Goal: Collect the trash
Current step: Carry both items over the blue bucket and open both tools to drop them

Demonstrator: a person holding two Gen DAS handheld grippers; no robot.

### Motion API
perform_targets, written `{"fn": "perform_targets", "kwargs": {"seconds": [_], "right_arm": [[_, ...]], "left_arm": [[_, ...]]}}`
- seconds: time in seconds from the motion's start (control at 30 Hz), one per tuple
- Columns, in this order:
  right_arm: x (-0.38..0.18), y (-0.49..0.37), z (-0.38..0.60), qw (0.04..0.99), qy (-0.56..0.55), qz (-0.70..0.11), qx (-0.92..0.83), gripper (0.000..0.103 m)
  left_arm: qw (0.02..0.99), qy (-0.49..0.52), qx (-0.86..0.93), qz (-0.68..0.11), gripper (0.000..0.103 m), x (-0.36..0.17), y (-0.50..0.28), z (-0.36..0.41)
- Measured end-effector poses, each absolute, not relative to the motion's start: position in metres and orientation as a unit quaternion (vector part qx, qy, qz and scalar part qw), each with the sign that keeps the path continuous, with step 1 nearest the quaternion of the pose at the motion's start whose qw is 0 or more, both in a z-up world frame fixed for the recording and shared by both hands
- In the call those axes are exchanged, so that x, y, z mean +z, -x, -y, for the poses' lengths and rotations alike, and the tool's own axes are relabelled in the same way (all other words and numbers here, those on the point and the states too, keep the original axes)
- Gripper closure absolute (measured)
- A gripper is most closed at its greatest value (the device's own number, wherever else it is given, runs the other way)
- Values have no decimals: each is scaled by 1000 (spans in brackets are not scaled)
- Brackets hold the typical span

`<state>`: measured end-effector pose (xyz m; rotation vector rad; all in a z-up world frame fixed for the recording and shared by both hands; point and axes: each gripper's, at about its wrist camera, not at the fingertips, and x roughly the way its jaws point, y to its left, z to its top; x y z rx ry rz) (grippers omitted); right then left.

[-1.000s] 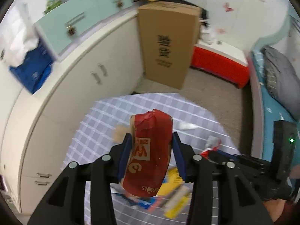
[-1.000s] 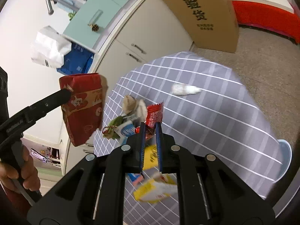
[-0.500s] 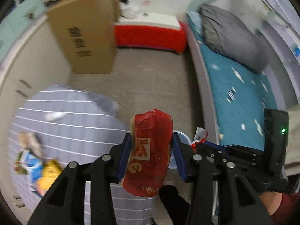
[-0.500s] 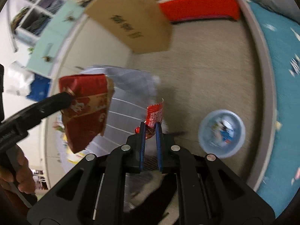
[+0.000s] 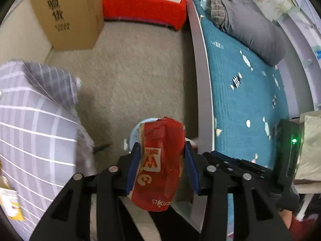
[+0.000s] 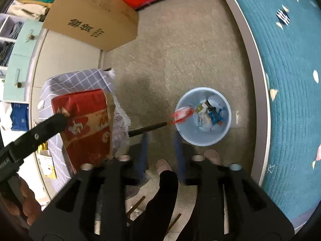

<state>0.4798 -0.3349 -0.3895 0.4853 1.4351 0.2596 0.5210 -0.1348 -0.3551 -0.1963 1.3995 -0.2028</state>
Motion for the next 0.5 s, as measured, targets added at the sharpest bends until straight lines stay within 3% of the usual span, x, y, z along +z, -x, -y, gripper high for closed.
{"fn": "perform_targets", "kwargs": {"seconds": [0.2,0.5], "right_arm": [[-399,-473,350,713,-228,-655,106,54],[-422,-453,377,700,-238,-667,85,51]], "left_arm": [[732,102,-91,-667,59,-390,-524,150],[682,154,-69,-712,58,-455,-522,161]]}}
